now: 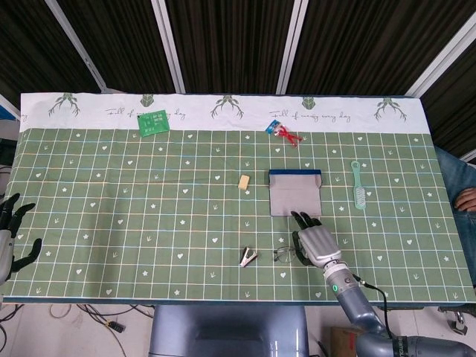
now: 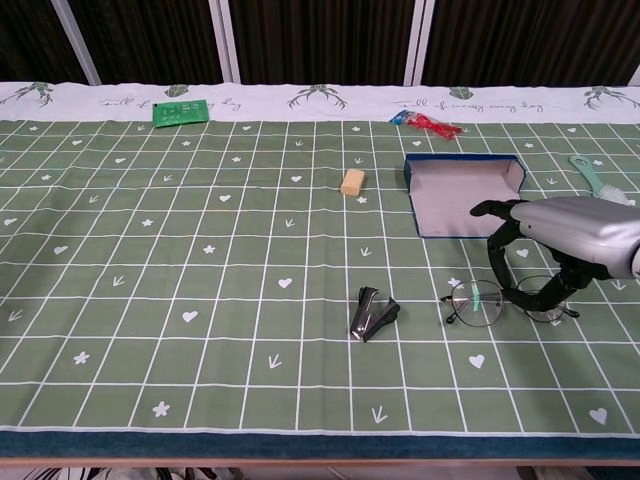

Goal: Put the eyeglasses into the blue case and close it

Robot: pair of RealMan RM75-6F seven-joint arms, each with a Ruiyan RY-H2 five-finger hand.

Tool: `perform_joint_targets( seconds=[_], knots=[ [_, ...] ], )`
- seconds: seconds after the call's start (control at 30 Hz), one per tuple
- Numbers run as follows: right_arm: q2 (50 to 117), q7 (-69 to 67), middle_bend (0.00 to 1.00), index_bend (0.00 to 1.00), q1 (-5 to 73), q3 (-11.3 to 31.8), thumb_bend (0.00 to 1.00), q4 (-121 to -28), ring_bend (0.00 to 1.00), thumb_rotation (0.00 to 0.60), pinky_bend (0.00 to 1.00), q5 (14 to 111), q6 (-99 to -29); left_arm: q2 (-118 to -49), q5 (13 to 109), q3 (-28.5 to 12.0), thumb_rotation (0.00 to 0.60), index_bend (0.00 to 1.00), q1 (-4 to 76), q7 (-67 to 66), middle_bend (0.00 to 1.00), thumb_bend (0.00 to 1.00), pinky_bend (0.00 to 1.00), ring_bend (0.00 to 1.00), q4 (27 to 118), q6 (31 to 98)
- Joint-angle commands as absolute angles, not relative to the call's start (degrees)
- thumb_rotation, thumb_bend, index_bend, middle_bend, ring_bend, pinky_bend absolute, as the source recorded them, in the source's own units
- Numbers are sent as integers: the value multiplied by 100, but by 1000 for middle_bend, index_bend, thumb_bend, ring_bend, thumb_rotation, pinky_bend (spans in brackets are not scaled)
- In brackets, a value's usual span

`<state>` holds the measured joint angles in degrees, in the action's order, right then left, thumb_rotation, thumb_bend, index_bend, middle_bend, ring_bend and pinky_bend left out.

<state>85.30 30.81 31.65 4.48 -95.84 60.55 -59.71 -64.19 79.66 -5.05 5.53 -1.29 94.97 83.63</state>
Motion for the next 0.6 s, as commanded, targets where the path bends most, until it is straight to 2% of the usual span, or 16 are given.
perform_joint_targets(
  seconds=[0.03, 0.3, 0.43, 0.6],
  knots=[
    [8390, 3048, 26, 609, 3277, 596, 511, -9686, 42, 600, 193, 5962, -5872, -6418, 7967, -507, 600, 151, 552, -129, 0, 384, 0, 0, 9494, 8367],
    [8063, 3340, 26, 609, 3771, 1123, 512, -9763, 42, 600, 193, 5267, -5580, -6420, 7958, -511, 600, 151, 559, -129, 0, 384, 0, 0, 9488, 8352],
    [8168, 3552, 26, 608, 4161, 1436, 511, -9451, 42, 600, 193, 4579, -5442, -6418, 7961, -504, 600, 151, 556, -143, 0, 384, 0, 0, 9492, 8353],
    [8392, 3733, 26, 609, 4609, 1596, 511, -8889, 42, 600, 193, 3833, -5189, -6416, 7947, -517, 600, 151, 547, -120, 0, 384, 0, 0, 9498, 8372]
  ],
)
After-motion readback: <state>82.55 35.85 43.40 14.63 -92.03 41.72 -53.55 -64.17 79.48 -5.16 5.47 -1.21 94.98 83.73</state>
